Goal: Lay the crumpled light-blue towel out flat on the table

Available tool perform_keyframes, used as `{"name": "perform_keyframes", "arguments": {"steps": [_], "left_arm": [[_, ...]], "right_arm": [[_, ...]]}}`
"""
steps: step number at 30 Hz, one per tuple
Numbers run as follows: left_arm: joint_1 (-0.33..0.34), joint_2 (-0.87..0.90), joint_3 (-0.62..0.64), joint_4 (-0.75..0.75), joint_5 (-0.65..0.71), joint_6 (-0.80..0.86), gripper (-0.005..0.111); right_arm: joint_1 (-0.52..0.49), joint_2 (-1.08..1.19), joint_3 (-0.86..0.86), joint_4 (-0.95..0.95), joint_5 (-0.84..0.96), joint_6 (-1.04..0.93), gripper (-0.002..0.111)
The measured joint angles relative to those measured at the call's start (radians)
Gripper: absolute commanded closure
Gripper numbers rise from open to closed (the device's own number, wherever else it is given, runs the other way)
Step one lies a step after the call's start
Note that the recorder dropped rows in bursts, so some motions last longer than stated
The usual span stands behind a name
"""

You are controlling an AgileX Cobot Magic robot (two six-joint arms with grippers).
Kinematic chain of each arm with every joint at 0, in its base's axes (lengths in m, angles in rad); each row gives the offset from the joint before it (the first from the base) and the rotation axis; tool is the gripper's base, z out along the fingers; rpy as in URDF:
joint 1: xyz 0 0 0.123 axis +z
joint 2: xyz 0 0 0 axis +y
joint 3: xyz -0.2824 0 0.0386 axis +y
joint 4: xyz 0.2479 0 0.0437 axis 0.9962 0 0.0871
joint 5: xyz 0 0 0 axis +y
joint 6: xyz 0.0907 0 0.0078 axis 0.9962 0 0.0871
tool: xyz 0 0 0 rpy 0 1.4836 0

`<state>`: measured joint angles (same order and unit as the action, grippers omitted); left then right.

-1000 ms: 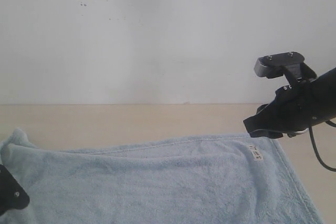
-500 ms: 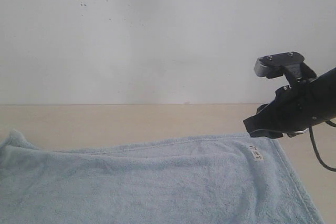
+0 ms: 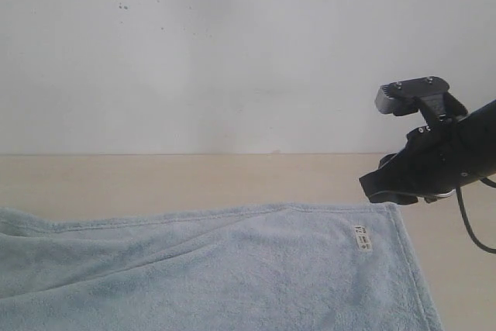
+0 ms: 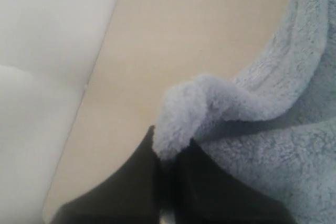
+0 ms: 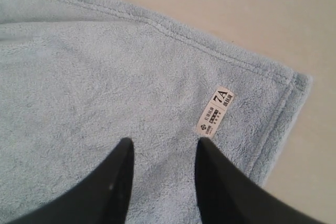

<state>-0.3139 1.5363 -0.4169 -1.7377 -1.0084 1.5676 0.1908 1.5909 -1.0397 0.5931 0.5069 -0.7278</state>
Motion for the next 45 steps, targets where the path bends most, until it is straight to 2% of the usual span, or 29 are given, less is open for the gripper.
{"name": "perform_keyframes", "arguments": {"steps": [2,4,8,10,13,20,25,29,33,40,42,45], "left_arm": [[0.0,0.0,0.0,0.0,0.023,-0.031,0.097],[0.002,0.0,0.0,-0.001,0.037,-0.08,0.084],[0.002,0.0,0.0,-0.003,0.039,-0.151,0.049],[0.002,0.0,0.0,-0.003,0.039,-0.169,0.042],[0.002,0.0,0.0,-0.004,0.008,-0.21,0.043],[0.019,-0.002,0.0,-0.004,-0.181,-0.377,0.043],[0.082,-0.008,0.0,-0.004,-0.188,-0.39,0.043],[0.115,-0.012,0.0,-0.004,-0.103,-0.353,0.043],[0.115,-0.012,0.0,-0.004,-0.034,-0.341,0.043],[0.115,-0.012,-0.022,-0.007,-0.021,-0.275,0.043],[0.115,-0.019,-0.045,-0.007,-0.017,-0.241,0.043],[0.115,-0.055,-0.076,-0.007,-0.01,-0.193,0.043]], "right_arm": [[0.0,0.0,0.0,0.0,0.0,0.0,0.071],[0.0,0.0,0.0,0.0,0.0,0.0,0.071],[0.0,0.0,0.0,0.0,0.0,0.0,0.071],[0.0,0.0,0.0,0.0,0.0,0.0,0.071],[0.0,0.0,0.0,0.0,0.002,0.0,0.071],[0.0,0.0,0.0,0.0,0.016,0.0,0.071],[0.0,0.0,0.0,0.0,0.031,0.0,0.071],[0.0,0.0,0.0,0.0,0.033,0.0,0.071],[0.0,0.0,0.0,0.0,0.039,0.0,0.071],[0.0,0.0,0.0,0.0,0.055,0.0,0.071],[0.0,0.0,0.0,-0.013,0.092,0.0,0.078],[0.0,0.0,0.0,-0.047,0.179,0.013,0.105]]}}
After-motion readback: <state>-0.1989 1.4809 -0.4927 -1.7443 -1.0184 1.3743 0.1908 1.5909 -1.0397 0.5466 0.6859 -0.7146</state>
